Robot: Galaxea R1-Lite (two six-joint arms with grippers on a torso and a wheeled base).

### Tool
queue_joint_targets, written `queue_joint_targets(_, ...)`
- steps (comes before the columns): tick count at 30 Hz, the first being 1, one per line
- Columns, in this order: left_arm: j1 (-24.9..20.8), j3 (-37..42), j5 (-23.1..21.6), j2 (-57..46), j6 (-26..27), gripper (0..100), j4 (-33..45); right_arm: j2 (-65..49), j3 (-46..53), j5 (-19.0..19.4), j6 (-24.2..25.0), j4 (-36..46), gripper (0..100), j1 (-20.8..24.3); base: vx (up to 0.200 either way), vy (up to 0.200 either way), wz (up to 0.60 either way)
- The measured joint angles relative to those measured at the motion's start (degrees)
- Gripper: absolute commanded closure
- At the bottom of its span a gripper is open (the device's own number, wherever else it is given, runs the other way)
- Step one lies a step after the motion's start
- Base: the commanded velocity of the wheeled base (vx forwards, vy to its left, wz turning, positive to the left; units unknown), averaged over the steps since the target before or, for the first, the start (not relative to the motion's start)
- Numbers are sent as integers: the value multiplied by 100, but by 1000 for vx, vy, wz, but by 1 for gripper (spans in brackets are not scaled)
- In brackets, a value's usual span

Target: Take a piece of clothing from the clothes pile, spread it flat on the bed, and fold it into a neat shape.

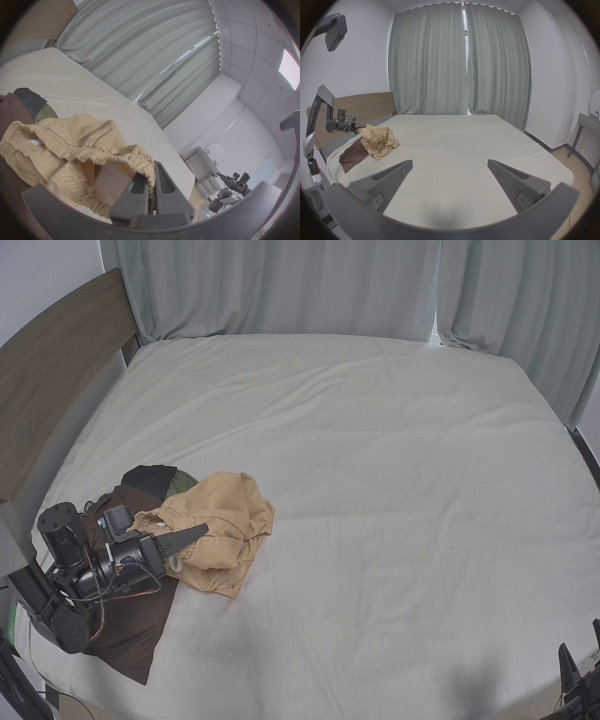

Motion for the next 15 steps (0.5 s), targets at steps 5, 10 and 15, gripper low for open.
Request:
queue_joint_targets(5,-183,-116,980,-49,-246,100,2,0,0,0,0,0,0,0,0,0,0)
queue_joint_targets(10,-584,-278,1910,-123,-867,100,7,0,0,-2,-2,0,0,0,0,0,0)
queue_joint_targets(15,-929,-356,2138,-289,-1214,100,315,0,0,0,-2,0,0,2,0,0,0)
